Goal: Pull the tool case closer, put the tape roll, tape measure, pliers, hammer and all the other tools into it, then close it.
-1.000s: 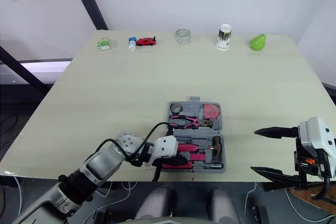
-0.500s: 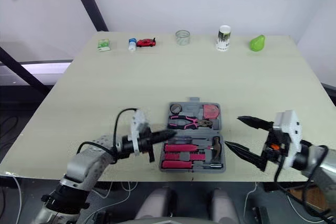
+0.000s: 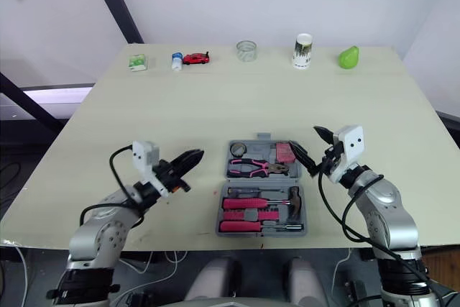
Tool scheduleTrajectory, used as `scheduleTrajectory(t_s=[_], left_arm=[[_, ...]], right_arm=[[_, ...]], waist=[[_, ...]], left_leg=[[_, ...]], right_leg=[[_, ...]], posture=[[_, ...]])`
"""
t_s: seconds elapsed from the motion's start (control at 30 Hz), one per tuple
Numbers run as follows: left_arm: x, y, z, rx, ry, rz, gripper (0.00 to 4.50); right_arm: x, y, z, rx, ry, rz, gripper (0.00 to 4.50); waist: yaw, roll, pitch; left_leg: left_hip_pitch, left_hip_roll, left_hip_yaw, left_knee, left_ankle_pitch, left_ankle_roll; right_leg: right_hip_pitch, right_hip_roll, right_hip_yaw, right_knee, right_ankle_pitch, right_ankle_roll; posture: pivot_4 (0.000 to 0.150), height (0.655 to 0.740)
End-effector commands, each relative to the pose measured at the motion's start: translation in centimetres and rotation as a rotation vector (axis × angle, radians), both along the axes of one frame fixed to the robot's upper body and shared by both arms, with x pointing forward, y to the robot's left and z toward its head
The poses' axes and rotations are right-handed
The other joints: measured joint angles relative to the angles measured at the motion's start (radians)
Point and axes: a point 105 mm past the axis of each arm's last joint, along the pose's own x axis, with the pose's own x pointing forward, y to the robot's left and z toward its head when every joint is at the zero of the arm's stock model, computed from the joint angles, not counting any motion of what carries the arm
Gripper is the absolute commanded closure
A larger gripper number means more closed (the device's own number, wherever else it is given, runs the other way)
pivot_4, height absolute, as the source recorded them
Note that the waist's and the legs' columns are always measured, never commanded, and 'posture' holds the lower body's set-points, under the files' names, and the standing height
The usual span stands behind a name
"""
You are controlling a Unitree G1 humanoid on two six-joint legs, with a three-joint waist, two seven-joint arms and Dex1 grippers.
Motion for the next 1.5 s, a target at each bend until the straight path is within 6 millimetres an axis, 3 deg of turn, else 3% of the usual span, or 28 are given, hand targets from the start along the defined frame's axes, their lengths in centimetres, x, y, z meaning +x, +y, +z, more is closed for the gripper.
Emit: scheduleTrajectory(t_s=[0.03, 0.13, 0.2, 0.37, 0.47, 0.7, 0.73, 0.77, 0.8, 0.9, 0.93, 0.97, 1.07, 1.1, 1.27, 1.5], left_arm=[[-1.9, 3.6, -0.8, 0.014, 0.005, 0.052, 2.05], [-3.5, 5.4, -1.5, 0.036, 0.034, 0.081, 0.71], [-4.3, 6.6, -2.1, 0.055, 0.057, 0.107, 0.1], [-6.1, 9.0, -3.5, 0.087, 0.121, 0.166, 0.1], [-5.4, 8.7, -3.0, 0.099, 0.11, 0.169, 0.1], [-2.8, 5.5, -1.5, 0.151, 0.066, -0.034, 0.1], [-2.5, 5.0, -1.4, 0.163, 0.069, -0.081, 0.59], [-2.2, 4.7, -1.5, 0.167, 0.077, -0.119, 0.81], [-2.0, 4.5, -1.6, 0.181, 0.086, -0.157, 0.93], [-1.2, 3.5, -2.5, 0.252, 0.128, -0.293, 2.42], [-0.8, 3.3, -2.6, 0.268, 0.135, -0.323, 2.53], [-0.4, 3.1, -2.7, 0.279, 0.143, -0.347, 3.18], [0.8, 2.4, -3.1, 0.329, 0.154, -0.423, 4.34], [1.1, 2.1, -3.2, 0.338, 0.156, -0.448, 4.5], [1.5, -0.1, -4.3, 0.385, 0.167, -0.594, 4.5], [2.4, -1.5, -4.9, 0.428, 0.154, -0.668, 4.5]], right_arm=[[-2.2, -5.1, -1.2, -0.06, 0.021, -0.038, 0.0], [-4.5, -8.5, -2.5, -0.132, 0.069, -0.067, 0.0], [-6.0, -10.4, -3.1, -0.161, 0.103, -0.09, 0.0], [-8.4, -13.3, -4.0, -0.194, 0.15, -0.156, 0.0], [-8.1, -12.9, -3.8, -0.207, 0.135, -0.17, 0.0], [-4.8, -7.8, -3.1, -0.244, 0.13, -0.026, 0.0], [-4.1, -7.1, -3.0, -0.245, 0.145, -0.002, 0.25], [-3.6, -6.6, -2.9, -0.25, 0.158, 0.026, 0.59], [-3.2, -6.1, -2.9, -0.263, 0.171, 0.061, 0.65], [-1.6, -5.1, -3.4, -0.339, 0.234, 0.128, 2.13], [-1.3, -4.7, -3.5, -0.361, 0.25, 0.156, 2.25], [-1.0, -4.5, -3.5, -0.382, 0.263, 0.18, 2.94], [-0.8, -3.7, -3.8, -0.459, 0.319, 0.281, 4.12], [-0.7, -3.5, -3.8, -0.47, 0.329, 0.302, 4.43], [-0.4, -2.5, -4.3, -0.584, 0.373, 0.416, 4.43], [1.2, -0.9, -4.7, -0.692, 0.365, 0.478, 4.43]], waist=[[0.003, 0.0, 0.0], [0.002, 0.0, 0.0], [0.0, 0.0, 0.0], [-0.009, -0.001, 0.0], [-0.012, -0.001, 0.001], [-0.012, -0.002, 0.001], [-0.012, -0.001, 0.001], [-0.012, -0.001, 0.001], [-0.011, -0.001, 0.001], [-0.011, -0.001, 0.001], [-0.011, -0.002, 0.001], [-0.01, -0.002, 0.001], [-0.008, -0.002, 0.002], [-0.009, -0.002, 0.002], [-0.011, -0.002, 0.002], [-0.012, -0.002, 0.002]], left_leg=[[0.0, 0.0, 0.0, -0.001, 0.0, 0.0], [0.0, 0.001, 0.0, -0.002, 0.0, 0.0], [0.001, 0.003, 0.002, -0.003, 0.0, 0.0], [0.007, 0.006, 0.008, -0.004, 0.0, 0.0], [0.01, 0.006, 0.013, -0.007, 0.0, 0.0], [0.011, 0.006, 0.014, -0.007, 0.0, 0.0], [0.011, 0.006, 0.014, -0.008, 0.0, 0.0], [0.011, 0.006, 0.014, -0.008, 0.0, 0.0], [0.011, 0.006, 0.014, -0.008, 0.0, 0.0], [0.011, 0.003, 0.013, -0.008, 0.0, 0.0], [0.011, 0.003, 0.013, -0.009, 0.0, 0.0], [0.01, 0.002, 0.013, -0.009, 0.0, 0.0], [0.009, 0.001, 0.013, -0.009, 0.0, 0.0], [0.008, 0.001, 0.013, -0.009, 0.0, 0.0], [0.006, 0.001, 0.011, -0.009, 0.0, 0.0], [-0.004, 0.001, 0.011, -0.007, 0.0, 0.0]], right_leg=[[0.0, 0.0, 0.0, 0.0, 0.0, 0.0], [0.0, -0.001, 0.0, -0.001, 0.0, 0.0], [0.0, 0.0, 0.001, -0.001, -0.002, -0.002], [0.002, 0.001, 0.005, -0.001, -0.003, -0.004], [0.002, 0.001, 0.009, -0.001, -0.003, -0.004], [0.002, 0.001, 0.01, 0.0, -0.002, -0.003], [0.002, 0.001, 0.01, 0.0, -0.002, -0.003], [0.002, 0.001, 0.01, 0.0, -0.002, -0.003], [0.002, 0.001, 0.011, 0.0, -0.002, -0.003], [0.001, 0.001, 0.01, -0.001, -0.002, -0.003], [0.001, 0.001, 0.01, -0.001, -0.001, -0.002], [0.001, 0.001, 0.01, -0.001, -0.001, -0.002], [0.0, 0.001, 0.008, -0.001, 0.0, 0.0], [0.0, 0.001, 0.007, -0.001, 0.0, 0.0], [-0.001, 0.001, 0.007, -0.002, 0.0, 0.0], [-0.012, 0.001, 0.006, 0.002, 0.0, 0.0]], posture=[[0.15, 0.74], [0.15, 0.74], [0.15, 0.74], [0.15, 0.74], [0.15, 0.74], [0.15, 0.74], [0.15, 0.74], [0.15, 0.74], [0.15, 0.74], [0.15, 0.74], [0.15, 0.74], [0.15, 0.74], [0.15, 0.74], [0.15, 0.74], [0.15, 0.74], [0.15, 0.74]])
